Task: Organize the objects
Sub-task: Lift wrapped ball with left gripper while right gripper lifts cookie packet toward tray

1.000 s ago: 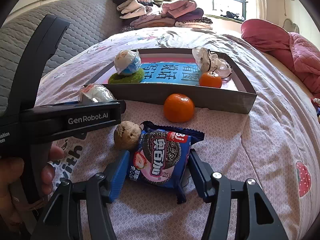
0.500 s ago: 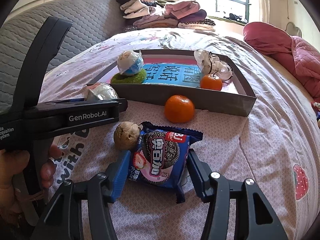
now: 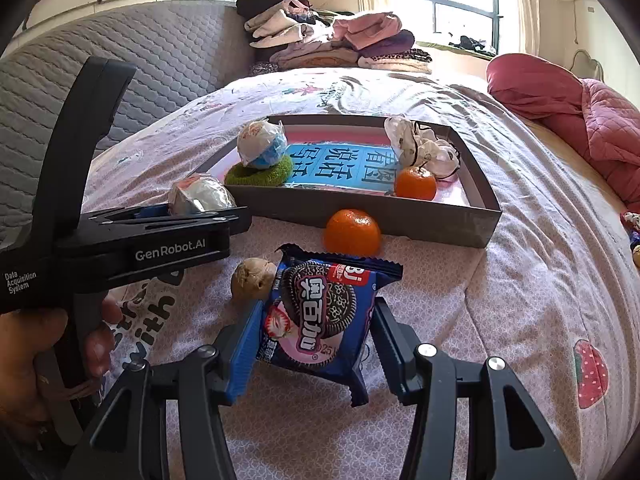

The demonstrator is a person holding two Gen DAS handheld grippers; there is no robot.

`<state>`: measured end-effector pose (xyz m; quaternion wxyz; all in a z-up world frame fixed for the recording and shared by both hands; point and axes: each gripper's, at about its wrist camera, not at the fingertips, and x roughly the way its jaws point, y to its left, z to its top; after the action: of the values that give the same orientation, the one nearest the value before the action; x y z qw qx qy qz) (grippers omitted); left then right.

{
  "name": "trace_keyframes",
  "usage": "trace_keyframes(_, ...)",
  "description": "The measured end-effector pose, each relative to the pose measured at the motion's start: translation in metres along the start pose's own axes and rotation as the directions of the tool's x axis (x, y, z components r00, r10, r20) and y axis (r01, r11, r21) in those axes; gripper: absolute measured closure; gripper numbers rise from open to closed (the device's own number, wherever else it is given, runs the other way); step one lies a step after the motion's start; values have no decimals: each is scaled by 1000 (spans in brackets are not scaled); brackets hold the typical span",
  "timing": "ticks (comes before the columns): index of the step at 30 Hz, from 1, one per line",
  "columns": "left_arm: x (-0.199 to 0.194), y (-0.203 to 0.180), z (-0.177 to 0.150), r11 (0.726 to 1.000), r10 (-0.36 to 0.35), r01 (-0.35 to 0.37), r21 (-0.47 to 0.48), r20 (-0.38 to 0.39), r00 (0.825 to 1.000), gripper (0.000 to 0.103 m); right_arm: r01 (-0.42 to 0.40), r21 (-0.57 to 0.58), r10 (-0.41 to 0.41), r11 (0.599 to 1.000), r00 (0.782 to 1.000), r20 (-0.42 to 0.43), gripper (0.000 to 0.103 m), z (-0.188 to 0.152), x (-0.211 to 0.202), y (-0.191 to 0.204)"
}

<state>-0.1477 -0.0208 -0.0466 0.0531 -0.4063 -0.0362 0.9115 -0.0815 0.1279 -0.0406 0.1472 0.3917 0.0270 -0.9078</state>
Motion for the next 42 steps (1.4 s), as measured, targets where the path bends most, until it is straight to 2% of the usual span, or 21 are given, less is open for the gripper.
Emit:
trace_keyframes(22, -37, -7, 6, 999, -34, 34, 10, 79, 996, 34, 24, 3, -24, 1000, 994, 105, 50, 14, -23, -10)
trace_keyframes(30, -44, -12, 16, 999, -47, 45, 17, 108, 993, 34, 55, 2, -54, 999, 985, 164, 50, 31, -35, -20)
trace_keyframes(42, -44, -22, 31, 998, -50, 45, 43, 132, 990, 34, 82, -6, -79, 997, 976, 203, 50, 55, -35, -32)
